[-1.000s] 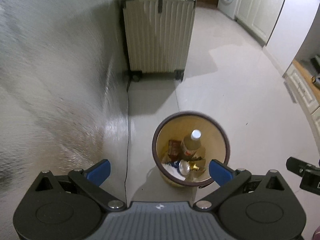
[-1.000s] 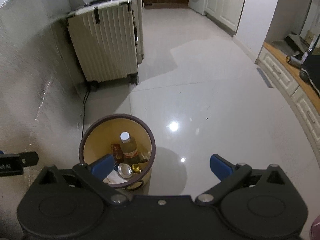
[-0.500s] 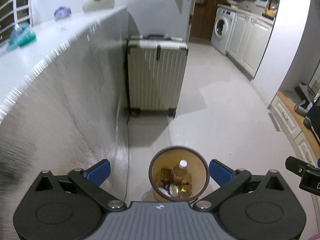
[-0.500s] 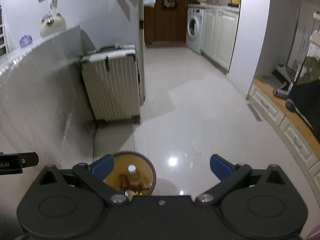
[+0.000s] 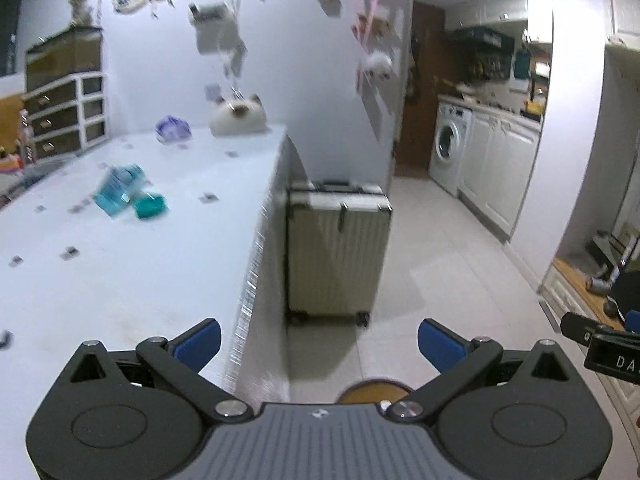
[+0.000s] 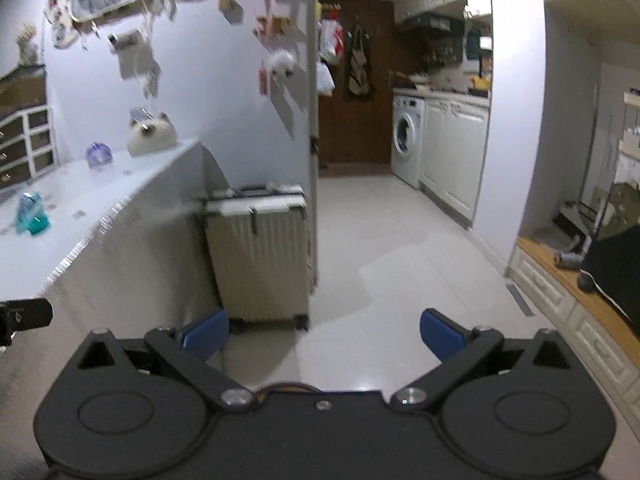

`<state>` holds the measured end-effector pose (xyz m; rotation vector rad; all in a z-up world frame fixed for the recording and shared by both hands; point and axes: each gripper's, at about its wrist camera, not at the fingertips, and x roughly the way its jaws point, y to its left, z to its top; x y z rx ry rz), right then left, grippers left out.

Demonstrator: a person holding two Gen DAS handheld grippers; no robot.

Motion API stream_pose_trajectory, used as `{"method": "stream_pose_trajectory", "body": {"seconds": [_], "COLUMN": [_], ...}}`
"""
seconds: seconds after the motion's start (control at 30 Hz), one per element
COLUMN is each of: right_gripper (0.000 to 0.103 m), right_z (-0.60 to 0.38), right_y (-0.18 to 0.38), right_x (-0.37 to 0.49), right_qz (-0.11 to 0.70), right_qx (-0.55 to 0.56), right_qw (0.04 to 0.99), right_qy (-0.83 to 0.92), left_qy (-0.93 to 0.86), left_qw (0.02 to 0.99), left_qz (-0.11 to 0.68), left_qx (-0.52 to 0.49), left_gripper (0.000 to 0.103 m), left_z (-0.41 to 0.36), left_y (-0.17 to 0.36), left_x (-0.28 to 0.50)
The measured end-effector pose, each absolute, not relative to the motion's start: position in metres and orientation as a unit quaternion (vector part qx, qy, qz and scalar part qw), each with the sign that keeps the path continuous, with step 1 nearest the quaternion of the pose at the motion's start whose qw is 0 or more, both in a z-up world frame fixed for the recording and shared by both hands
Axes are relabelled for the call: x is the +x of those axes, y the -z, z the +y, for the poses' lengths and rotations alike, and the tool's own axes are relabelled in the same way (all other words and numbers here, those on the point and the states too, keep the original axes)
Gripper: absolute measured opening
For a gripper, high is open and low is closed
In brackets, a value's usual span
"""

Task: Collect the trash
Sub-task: 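Raise both open tools from the bin and move them back over the table, then lower both open tools toward the blue plastic bag and teal bottle cap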

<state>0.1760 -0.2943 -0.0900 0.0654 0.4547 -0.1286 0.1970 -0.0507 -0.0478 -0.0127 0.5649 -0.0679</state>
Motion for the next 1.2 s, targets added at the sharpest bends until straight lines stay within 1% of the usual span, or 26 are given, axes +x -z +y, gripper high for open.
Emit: {"method": "stream_pose_trajectory", "body": {"seconds": [0.27,0.63,0.9,1.2], "right_gripper": [0.103,0.103,0.103,0.103], "right_z": [-0.253,-0.198,-0.149,-0.098], "right_y": [0.057,0.025,0.021,0.017], "right_x": [0.173,0.185,0.212,0.258], "right_qz": [0.189,0.162,0.165,0.175], "right_qx": [0.021,0.014,0.004,-0.004], "right_qw": [0.981,0.987,0.985,0.981], "right_qy": [0.026,-0.015,-0.049,-0.083], "left_qy": [-0.001,-0.048,-0.1,-0.132], "left_qw": [0.972,0.977,0.974,0.976], "left_qz": [0.237,0.207,0.202,0.172], "left_qx": [-0.007,-0.006,0.0,0.028], "left_gripper": [0.103,0.103,0.103,0.103], "left_z": [-0.008,0.057,0.119,0.174], "left_y": [0.008,-0.022,-0.034,-0.069], "left_x": [0.176,0.165,0.176,0.21]}}
